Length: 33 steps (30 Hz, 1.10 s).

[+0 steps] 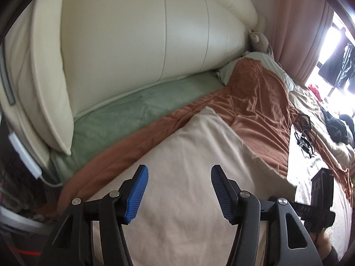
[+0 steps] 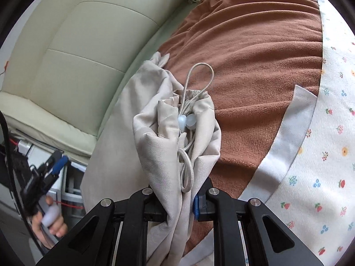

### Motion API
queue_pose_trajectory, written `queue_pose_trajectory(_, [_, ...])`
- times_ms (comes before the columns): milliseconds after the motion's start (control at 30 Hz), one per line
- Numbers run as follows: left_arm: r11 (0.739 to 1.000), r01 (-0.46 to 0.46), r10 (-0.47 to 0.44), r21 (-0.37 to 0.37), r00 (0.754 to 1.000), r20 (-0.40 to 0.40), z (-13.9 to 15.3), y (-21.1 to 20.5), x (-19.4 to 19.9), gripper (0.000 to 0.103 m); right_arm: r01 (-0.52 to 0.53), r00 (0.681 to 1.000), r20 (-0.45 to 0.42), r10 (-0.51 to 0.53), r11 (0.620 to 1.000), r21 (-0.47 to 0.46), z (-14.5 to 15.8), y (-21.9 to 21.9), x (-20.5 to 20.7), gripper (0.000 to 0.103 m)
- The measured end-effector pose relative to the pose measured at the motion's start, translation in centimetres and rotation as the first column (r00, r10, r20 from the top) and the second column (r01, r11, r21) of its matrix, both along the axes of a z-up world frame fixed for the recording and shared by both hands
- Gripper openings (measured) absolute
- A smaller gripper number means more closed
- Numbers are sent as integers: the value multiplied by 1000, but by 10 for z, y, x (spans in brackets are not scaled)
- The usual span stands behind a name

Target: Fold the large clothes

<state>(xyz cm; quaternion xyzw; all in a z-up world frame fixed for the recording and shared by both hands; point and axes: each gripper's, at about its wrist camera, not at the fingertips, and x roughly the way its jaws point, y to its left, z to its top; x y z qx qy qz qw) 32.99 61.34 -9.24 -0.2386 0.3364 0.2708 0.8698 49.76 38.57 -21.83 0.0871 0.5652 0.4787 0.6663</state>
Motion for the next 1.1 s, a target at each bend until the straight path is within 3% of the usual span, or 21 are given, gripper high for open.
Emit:
queue_pose_trajectory(33, [1000,3,-2,8,1000,-11,-3,-4,-3,60,10,1000,20,-9,999,-48,-3,-1,-1,35])
queue_pose_trajectory(67, [1000,6,-5,20,1000,-26,-6,-8,-8,61,25,999,41,-22,996,-82,-9,-7,2,45])
queue_pose_trajectory(300, [1000,12,-12,0,998,-68,-29,-35,-32,61,78,995,69,-71,992,-100,1,-41,-11,44])
queue_pose_trajectory(400, [1000,9,-8,6,996,-85,-35,-49,-43,62,101,988,130,-83,985,-141,14,-55,-19,44])
queue_pose_trajectory(600, [1000,8,-6,21,996,-88,-31,-76,-64,77,65,976,214,-34,988,-139,49,-81,-36,44])
queue_pose_trajectory(700, [1000,-5,7,30,998,-62,-18,-89,-71,90,51,970,242,-19,990,-128,71,-98,-49,48])
queue_pose_trajectory(900, [997,7,-7,75,1000,-10,17,-128,-83,95,32,953,303,2,994,-106,112,-130,-72,73])
queue_pose_trajectory(1033, [991,40,-41,126,999,11,42,-161,-89,102,50,936,351,-16,995,-88,140,-156,-86,103])
queue_pose_trajectory(1100, [988,43,-47,150,999,20,55,-177,-93,102,57,933,359,-24,995,-79,154,-170,-92,103])
